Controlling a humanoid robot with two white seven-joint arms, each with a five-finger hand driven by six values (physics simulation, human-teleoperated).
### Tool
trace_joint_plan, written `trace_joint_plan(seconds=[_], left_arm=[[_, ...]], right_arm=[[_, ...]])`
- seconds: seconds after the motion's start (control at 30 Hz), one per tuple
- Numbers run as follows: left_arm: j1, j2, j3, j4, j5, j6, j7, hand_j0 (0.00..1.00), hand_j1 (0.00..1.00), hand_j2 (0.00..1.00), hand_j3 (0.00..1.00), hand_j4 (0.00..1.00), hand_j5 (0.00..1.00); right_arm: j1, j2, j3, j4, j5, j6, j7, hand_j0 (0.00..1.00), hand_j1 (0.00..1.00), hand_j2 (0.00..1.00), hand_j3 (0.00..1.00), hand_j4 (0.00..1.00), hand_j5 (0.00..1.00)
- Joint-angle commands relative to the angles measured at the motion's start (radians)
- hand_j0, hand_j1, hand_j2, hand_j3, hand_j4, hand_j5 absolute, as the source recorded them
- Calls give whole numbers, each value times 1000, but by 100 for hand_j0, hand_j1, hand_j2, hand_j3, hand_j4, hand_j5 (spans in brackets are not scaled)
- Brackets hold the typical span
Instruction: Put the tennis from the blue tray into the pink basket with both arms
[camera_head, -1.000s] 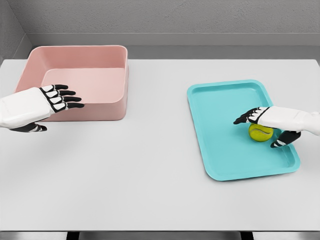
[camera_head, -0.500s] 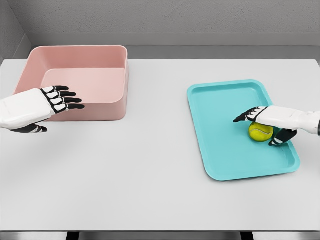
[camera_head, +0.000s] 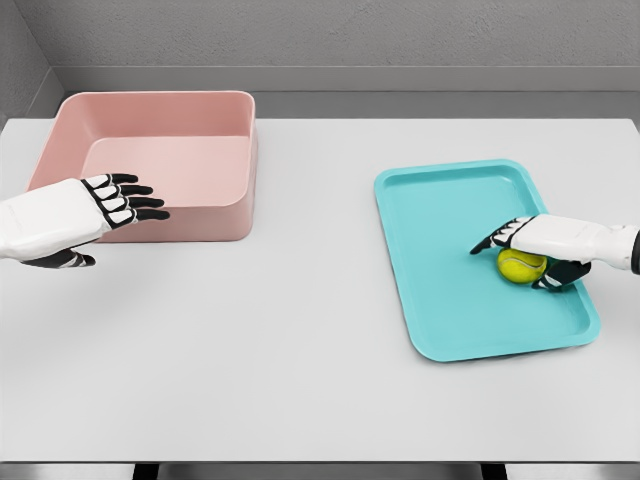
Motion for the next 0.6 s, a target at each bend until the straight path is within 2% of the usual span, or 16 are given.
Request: trace_joint_plan(seconds=[0.0,0.57], left_arm=[[0,2,0,0,6,0,1,100,100,100,100,100,100],[-2,2,0,0,8,0,1,100,100,100,100,100,100]], right_arm=[[0,-1,-1,5,1,2,0,82,82,82,82,82,82],[-3,-1,-4,7,29,2,-2,48,48,48,48,48,48]])
